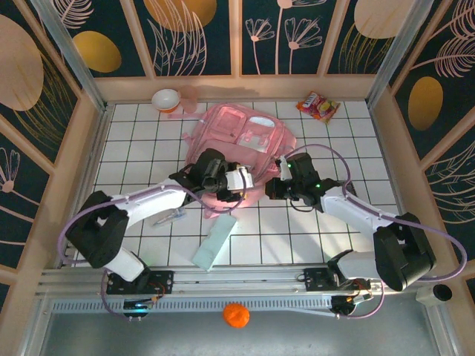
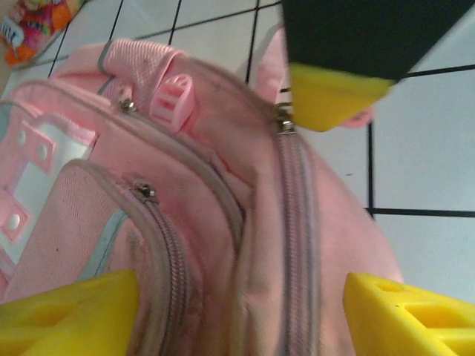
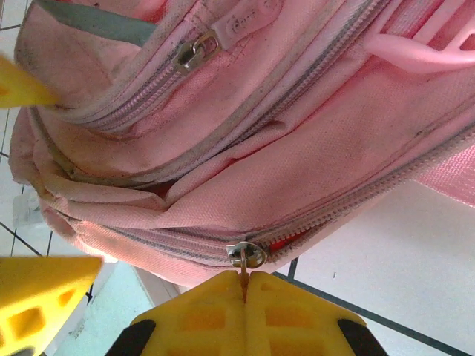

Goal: Pack the student bag

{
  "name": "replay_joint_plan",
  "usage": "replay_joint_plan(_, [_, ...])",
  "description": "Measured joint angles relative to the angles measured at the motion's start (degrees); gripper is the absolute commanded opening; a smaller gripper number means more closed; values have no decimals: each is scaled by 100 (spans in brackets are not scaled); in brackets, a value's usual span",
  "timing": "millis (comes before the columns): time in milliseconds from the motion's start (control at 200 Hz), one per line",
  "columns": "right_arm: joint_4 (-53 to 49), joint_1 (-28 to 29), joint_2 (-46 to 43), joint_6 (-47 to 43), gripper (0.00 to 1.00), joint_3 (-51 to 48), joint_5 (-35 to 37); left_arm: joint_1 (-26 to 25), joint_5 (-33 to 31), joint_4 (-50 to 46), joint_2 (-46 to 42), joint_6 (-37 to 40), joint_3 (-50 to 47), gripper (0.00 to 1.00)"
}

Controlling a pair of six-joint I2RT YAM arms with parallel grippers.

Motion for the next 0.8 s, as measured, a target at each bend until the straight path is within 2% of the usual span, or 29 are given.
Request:
replay_joint_plan(195, [4, -57, 0, -22, 0, 55, -87, -24, -160, -31, 223, -186, 249, 0])
replay_joint_plan(335, [31, -431, -17, -63, 0, 50, -339, -61, -197, 24, 131, -184, 214, 0])
replay_joint_plan(556, [81, -1375, -44, -463, 0, -17, -901, -63, -74, 105, -190, -52, 9, 0])
replay_joint_plan(801, [92, -2312, 577, -1040, 0, 131, -1408, -63, 107, 79, -387, 37, -120, 0])
